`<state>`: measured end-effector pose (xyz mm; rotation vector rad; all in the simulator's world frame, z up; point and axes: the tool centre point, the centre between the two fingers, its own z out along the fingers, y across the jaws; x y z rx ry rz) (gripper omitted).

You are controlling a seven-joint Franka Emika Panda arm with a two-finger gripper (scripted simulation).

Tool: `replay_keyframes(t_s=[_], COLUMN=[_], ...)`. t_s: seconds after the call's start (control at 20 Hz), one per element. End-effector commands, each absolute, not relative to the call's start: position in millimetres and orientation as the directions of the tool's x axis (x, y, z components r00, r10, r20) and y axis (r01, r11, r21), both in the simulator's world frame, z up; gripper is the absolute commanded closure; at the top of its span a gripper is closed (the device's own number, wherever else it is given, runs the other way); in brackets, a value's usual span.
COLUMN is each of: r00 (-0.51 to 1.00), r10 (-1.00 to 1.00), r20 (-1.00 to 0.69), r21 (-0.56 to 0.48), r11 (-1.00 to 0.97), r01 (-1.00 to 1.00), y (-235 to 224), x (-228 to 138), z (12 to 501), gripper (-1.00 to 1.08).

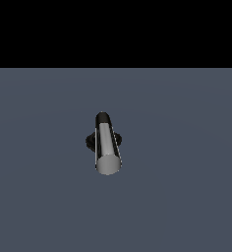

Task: Turn on the faucet by rotating a designated handle.

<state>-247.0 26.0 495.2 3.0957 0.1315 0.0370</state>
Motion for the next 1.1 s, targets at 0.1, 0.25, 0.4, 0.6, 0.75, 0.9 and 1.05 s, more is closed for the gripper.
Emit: replay_keyframes(t_s=[0.1,0.25,0.4,0.6,0.75,0.9,1.05], r00=[0.996,0.996,0.996,0.996,0.997,0.997,0.997], r10=[0.085,0.085,0.084,0.082,0.080,0.078,0.076], r20=[0.022,0.022,0.021,0.020,0.019,0.018,0.016], r21=[0.044,0.043,0.043,0.040,0.038,0.035,0.032], r11=[-0.995,-0.996,-0.996,-0.996,-0.996,-0.996,-0.997], r01=[0.084,0.084,0.083,0.081,0.080,0.078,0.076], y=[26.3,27.0,29.1,32.2,35.9,40.2,45.3], x=[-246.9,-246.2,-245.2,-242.5,-240.1,-237.2,-233.9], z=[494.2,489.1,479.6,459.6,439.6,415.7,388.4], gripper=[1.08,1.08,1.08,1.08,1.08,1.08,1.08])
